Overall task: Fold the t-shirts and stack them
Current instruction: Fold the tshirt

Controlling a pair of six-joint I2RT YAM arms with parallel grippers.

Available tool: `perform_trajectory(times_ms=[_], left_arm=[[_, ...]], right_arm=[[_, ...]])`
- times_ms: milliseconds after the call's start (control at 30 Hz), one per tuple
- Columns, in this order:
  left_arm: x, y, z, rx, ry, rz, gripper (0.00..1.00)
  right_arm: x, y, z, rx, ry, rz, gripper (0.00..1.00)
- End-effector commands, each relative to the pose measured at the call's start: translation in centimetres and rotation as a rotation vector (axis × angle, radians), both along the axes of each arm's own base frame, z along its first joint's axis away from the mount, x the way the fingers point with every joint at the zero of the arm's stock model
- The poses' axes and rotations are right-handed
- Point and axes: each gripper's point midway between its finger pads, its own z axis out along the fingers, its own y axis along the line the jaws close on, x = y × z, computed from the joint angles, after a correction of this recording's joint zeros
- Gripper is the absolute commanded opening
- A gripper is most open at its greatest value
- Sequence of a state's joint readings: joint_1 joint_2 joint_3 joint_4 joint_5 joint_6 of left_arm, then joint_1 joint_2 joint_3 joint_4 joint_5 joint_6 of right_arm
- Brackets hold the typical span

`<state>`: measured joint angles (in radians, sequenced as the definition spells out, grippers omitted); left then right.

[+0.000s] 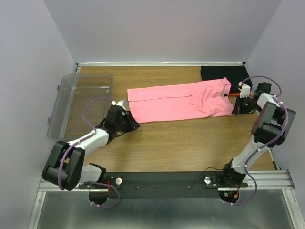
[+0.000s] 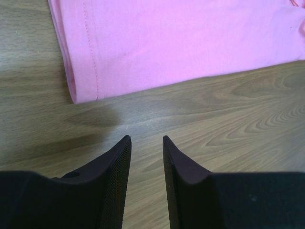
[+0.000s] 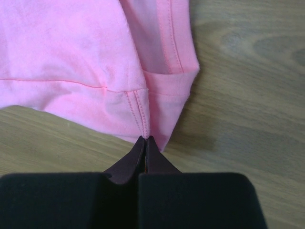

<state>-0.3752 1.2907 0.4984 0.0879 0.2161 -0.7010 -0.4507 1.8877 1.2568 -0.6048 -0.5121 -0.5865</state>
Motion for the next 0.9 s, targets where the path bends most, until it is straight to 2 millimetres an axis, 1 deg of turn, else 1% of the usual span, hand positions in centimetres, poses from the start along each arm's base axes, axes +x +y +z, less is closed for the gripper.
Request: perform_trajectory(times_ms=[0, 333, 433, 500, 600, 633, 700, 733, 800, 833, 867], left_arm=[[1.3, 0.0, 1.1, 0.021, -0.053, 0.01, 0.41], [1.5, 0.1, 0.9, 0.038, -0.046, 0.009, 0.41], [1.5, 0.1, 0.9, 0.037, -0.046, 0.008, 0.41], [1.5, 0.1, 1.0, 0.038, -0.049, 0.01, 0.41], [1.6, 0.2, 1.0, 0.042, -0.049, 0.009, 0.41], [1.6, 0.2, 1.1, 0.042, -0.051, 0.008, 0.41], [1.6, 0.2, 1.1, 0.045, -0.051, 0.006, 0.41], [1.6, 0.1, 1.3, 0.044, -0.058, 0.005, 0.41], [1.7, 0.2, 1.6, 0.046, -0.069, 0.006, 0.41], [1.7, 0.4, 1.9, 0.051, -0.078, 0.01, 0.41], [1.8, 0.4, 2.5, 0.047, -0.099, 0.011, 0.41]], right_arm=[[-1.1, -1.2, 0.6, -0.043, -0.002, -0.004, 0.03], [-1.0, -3.2, 0.8, -0.114, 0.0, -0.01, 0.05], [-1.1, -3.5, 0.9, -0.133, 0.001, -0.008, 0.06], [-1.2, -3.5, 1.0, -0.139, 0.001, -0.004, 0.1], [-1.4, -3.8, 1.0, -0.151, 0.003, -0.005, 0.1], [-1.4, -3.9, 1.2, -0.154, -0.001, -0.006, 0.15], [-1.6, -3.7, 1.4, -0.157, -0.008, 0.0, 0.28], [-1.5, -3.6, 2.1, -0.16, -0.03, 0.006, 0.36], [-1.4, -3.4, 3.2, -0.162, -0.062, 0.012, 0.47], [-1.2, -3.0, 3.8, -0.148, -0.086, 0.02, 0.58], [-1.0, -2.8, 5.0, -0.145, -0.117, 0.016, 0.63]])
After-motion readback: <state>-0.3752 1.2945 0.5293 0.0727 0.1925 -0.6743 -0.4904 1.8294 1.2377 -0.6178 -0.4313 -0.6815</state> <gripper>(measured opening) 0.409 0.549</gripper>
